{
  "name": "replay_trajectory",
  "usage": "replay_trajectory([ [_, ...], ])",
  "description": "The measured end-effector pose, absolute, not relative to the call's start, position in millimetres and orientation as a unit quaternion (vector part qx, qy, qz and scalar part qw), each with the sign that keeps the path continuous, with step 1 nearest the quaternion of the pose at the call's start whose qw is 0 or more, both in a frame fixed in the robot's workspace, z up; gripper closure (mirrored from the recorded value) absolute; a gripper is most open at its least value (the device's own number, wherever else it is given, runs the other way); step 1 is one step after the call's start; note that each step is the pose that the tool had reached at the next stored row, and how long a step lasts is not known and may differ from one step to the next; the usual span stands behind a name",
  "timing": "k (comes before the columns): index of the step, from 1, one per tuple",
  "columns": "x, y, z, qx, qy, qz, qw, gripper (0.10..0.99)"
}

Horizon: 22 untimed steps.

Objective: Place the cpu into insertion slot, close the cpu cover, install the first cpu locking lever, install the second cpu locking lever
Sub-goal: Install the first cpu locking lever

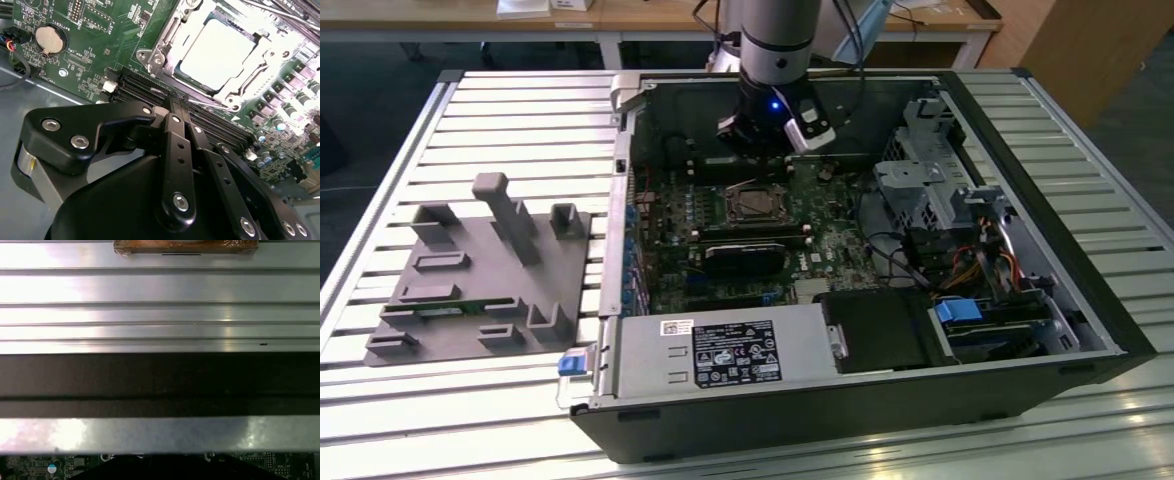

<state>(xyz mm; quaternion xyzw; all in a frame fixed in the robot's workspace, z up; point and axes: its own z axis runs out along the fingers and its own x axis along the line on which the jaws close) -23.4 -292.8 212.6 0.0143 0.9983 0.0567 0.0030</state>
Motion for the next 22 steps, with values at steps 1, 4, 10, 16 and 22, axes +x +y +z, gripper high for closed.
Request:
replay_trajectory([
  [1,-23,-293,212,0.014,0.998,0.057,0.003,0.98],
  [4,-22,-293,210,0.014,0.998,0.057,0.003,0.98],
  [10,-19,-293,208,0.014,0.998,0.057,0.003,0.98],
  [16,-19,-293,205,0.014,0.998,0.057,0.003,0.98],
  [22,-19,-293,201,0.014,0.998,0.056,0.003,0.98],
])
